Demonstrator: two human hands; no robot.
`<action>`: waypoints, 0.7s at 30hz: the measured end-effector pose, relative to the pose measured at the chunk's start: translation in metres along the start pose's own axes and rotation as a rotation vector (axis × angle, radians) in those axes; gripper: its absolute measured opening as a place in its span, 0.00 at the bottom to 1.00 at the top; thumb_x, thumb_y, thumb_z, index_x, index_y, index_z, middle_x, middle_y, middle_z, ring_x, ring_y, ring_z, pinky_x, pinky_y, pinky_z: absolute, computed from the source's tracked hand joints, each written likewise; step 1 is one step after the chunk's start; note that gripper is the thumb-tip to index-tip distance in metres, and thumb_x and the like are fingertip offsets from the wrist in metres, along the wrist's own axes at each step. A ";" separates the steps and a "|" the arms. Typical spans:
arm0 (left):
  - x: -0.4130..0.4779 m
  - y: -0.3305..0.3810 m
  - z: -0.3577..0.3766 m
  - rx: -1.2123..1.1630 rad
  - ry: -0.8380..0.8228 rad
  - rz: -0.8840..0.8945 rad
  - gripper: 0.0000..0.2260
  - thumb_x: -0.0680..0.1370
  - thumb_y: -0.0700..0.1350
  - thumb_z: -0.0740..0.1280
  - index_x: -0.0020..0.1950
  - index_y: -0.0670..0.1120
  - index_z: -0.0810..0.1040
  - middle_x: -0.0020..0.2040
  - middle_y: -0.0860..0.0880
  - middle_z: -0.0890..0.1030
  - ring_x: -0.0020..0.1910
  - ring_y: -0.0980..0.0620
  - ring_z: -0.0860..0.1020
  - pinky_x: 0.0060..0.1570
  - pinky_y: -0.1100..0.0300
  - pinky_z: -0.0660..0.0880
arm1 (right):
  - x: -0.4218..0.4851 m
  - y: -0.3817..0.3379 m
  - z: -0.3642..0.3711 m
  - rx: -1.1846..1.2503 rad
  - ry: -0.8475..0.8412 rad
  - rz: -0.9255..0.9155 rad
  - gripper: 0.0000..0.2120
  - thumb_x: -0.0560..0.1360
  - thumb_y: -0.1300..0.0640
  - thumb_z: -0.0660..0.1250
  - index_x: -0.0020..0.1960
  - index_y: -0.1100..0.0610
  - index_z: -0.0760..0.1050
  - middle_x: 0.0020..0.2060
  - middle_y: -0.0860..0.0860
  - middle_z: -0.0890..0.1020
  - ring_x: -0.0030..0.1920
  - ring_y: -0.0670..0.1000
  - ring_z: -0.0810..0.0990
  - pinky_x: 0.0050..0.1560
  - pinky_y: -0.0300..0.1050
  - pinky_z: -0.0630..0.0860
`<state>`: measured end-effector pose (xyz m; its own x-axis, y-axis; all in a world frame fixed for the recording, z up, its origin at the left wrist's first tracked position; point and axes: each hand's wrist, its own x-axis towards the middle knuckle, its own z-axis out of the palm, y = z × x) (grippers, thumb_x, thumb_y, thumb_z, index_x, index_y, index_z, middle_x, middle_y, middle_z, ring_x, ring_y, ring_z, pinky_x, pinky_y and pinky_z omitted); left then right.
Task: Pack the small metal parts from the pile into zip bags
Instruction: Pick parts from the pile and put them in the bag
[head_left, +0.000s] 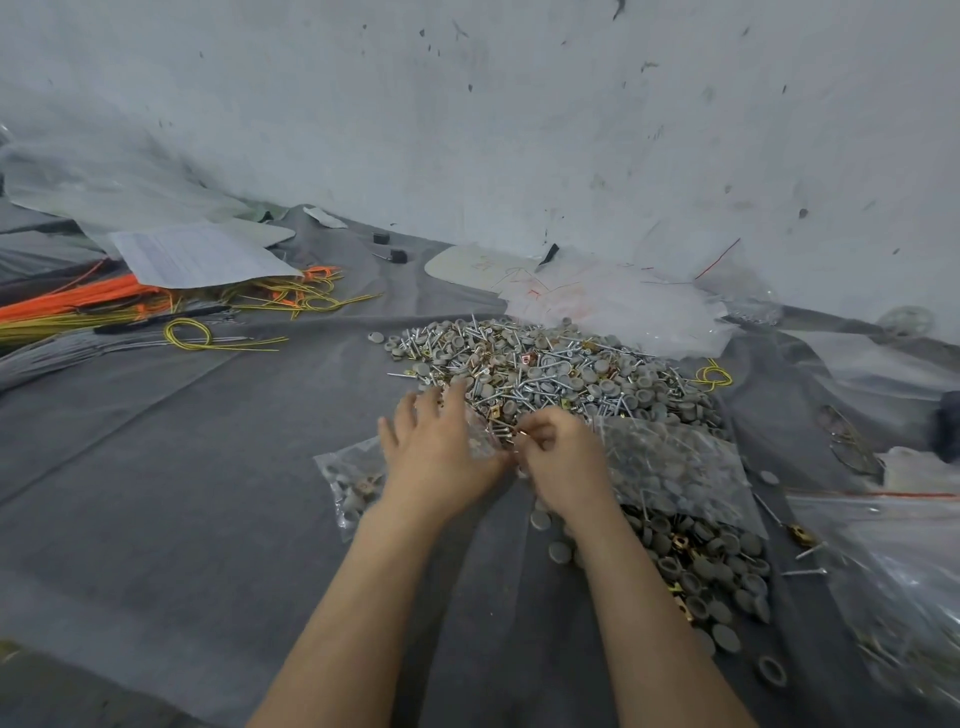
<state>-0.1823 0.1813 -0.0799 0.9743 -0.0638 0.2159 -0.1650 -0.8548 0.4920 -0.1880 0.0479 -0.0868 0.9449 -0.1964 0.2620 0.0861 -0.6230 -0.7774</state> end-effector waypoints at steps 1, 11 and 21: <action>0.003 -0.006 -0.002 0.037 -0.063 -0.026 0.44 0.70 0.65 0.67 0.78 0.51 0.49 0.78 0.46 0.53 0.77 0.42 0.47 0.73 0.40 0.44 | 0.001 0.001 0.000 0.016 0.012 0.003 0.05 0.75 0.63 0.67 0.49 0.56 0.76 0.40 0.48 0.79 0.43 0.49 0.79 0.43 0.37 0.73; 0.012 -0.013 0.018 0.087 -0.117 -0.021 0.53 0.65 0.72 0.66 0.78 0.51 0.41 0.76 0.45 0.57 0.76 0.43 0.49 0.71 0.38 0.40 | 0.001 -0.001 0.001 0.100 0.060 -0.013 0.04 0.76 0.61 0.67 0.49 0.54 0.75 0.42 0.46 0.78 0.46 0.46 0.78 0.48 0.37 0.73; 0.005 0.000 0.005 -0.111 0.170 0.104 0.40 0.70 0.62 0.70 0.76 0.50 0.58 0.70 0.47 0.69 0.70 0.44 0.64 0.70 0.50 0.56 | -0.001 -0.010 -0.006 0.391 0.171 0.038 0.07 0.75 0.63 0.67 0.45 0.51 0.75 0.43 0.50 0.81 0.47 0.51 0.81 0.53 0.48 0.79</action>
<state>-0.1766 0.1789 -0.0829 0.9128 -0.0532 0.4049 -0.2885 -0.7858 0.5471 -0.1917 0.0498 -0.0752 0.8864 -0.3569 0.2947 0.1971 -0.2851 -0.9380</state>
